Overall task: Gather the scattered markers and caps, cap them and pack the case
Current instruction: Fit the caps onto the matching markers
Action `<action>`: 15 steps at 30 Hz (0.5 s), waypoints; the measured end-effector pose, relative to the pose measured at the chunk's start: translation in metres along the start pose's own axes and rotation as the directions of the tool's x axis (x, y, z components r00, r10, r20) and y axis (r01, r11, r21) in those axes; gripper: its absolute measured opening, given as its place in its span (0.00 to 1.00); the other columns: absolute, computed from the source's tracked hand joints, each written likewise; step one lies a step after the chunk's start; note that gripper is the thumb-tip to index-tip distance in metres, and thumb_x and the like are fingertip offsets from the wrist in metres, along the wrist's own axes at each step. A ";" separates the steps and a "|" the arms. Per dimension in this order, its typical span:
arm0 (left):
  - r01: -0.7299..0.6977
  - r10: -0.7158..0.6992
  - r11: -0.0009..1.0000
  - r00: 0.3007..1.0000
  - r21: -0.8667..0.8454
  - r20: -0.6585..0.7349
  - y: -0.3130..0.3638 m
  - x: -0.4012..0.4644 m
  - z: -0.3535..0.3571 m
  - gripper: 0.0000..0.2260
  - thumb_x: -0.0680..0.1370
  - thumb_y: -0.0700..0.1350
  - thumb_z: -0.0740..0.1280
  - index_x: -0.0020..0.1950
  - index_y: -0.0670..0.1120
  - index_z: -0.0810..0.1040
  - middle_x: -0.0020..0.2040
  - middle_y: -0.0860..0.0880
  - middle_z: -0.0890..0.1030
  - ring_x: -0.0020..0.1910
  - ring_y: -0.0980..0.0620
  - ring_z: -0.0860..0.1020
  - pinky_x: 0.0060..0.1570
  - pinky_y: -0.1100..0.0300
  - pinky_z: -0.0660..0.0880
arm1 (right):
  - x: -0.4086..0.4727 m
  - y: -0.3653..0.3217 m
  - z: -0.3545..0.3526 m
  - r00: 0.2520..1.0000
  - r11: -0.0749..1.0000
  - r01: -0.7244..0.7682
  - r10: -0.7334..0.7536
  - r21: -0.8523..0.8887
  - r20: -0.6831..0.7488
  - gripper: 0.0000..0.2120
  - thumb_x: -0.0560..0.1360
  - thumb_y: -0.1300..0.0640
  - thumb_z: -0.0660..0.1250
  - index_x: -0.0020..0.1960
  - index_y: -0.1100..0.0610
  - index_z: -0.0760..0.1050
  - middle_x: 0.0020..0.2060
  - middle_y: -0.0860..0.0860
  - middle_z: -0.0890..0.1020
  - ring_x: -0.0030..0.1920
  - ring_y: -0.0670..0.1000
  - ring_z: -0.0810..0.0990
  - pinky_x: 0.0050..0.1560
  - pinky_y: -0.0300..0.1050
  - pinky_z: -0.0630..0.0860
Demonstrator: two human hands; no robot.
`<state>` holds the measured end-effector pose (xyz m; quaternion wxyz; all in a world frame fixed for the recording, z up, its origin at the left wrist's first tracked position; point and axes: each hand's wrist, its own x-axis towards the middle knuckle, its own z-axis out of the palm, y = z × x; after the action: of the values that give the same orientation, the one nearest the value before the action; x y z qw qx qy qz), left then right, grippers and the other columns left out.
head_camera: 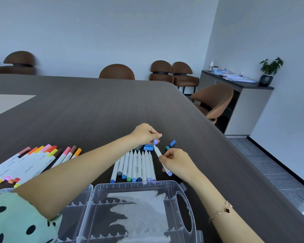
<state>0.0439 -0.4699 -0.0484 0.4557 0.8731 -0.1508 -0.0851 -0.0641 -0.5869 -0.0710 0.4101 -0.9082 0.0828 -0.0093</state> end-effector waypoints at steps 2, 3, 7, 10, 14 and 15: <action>0.007 -0.007 1.000 1.000 -0.005 -0.016 0.000 0.001 0.000 0.08 0.78 0.43 0.67 0.51 0.39 0.80 0.52 0.43 0.83 0.46 0.53 0.82 0.46 0.66 0.77 | 0.000 0.000 0.000 1.000 1.000 -0.006 0.006 0.009 0.001 0.12 0.76 0.54 0.62 0.46 0.62 0.77 0.30 0.53 0.83 0.24 0.42 0.75 0.34 0.35 0.69; 0.014 -0.014 1.000 1.000 -0.006 -0.021 0.000 0.002 0.000 0.08 0.78 0.43 0.67 0.50 0.39 0.81 0.52 0.43 0.83 0.47 0.52 0.83 0.45 0.66 0.77 | 0.000 0.000 0.000 1.000 1.000 -0.008 0.008 0.012 -0.002 0.12 0.76 0.54 0.62 0.46 0.62 0.77 0.31 0.54 0.83 0.25 0.43 0.75 0.34 0.36 0.69; 0.025 -0.025 0.999 0.999 0.020 -0.027 -0.001 0.003 -0.001 0.09 0.78 0.43 0.67 0.50 0.38 0.81 0.51 0.43 0.83 0.49 0.50 0.83 0.47 0.65 0.76 | 0.002 0.000 0.000 1.000 1.000 -0.009 0.009 0.017 -0.024 0.12 0.76 0.54 0.62 0.46 0.62 0.78 0.31 0.54 0.82 0.28 0.44 0.75 0.34 0.36 0.70; 0.028 -0.028 1.000 1.000 -0.005 0.005 -0.001 0.002 0.002 0.07 0.78 0.43 0.67 0.46 0.40 0.81 0.50 0.43 0.84 0.48 0.52 0.83 0.50 0.63 0.77 | 0.001 0.000 -0.001 1.000 0.999 -0.004 0.005 0.038 -0.023 0.11 0.76 0.55 0.62 0.45 0.62 0.77 0.31 0.53 0.83 0.32 0.47 0.80 0.38 0.39 0.76; -0.002 0.002 1.000 0.999 -0.002 0.037 0.002 -0.001 0.008 0.07 0.78 0.43 0.67 0.48 0.40 0.80 0.51 0.42 0.83 0.50 0.48 0.82 0.54 0.56 0.78 | 0.000 0.000 -0.002 0.998 0.998 0.007 -0.003 0.061 -0.059 0.11 0.77 0.55 0.62 0.45 0.62 0.77 0.29 0.51 0.82 0.34 0.48 0.79 0.42 0.42 0.77; -0.014 0.014 1.000 0.999 0.004 0.037 0.004 -0.002 0.009 0.07 0.78 0.42 0.67 0.49 0.39 0.79 0.51 0.41 0.82 0.50 0.47 0.82 0.54 0.55 0.79 | 0.001 0.000 -0.002 0.998 0.998 0.001 0.003 0.065 -0.064 0.12 0.77 0.54 0.61 0.46 0.63 0.77 0.29 0.51 0.82 0.33 0.47 0.78 0.40 0.40 0.75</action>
<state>0.0388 -0.4780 -0.0504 0.4517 0.8712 -0.1656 -0.0979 -0.0636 -0.5879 -0.0697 0.4366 -0.8936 0.0959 -0.0411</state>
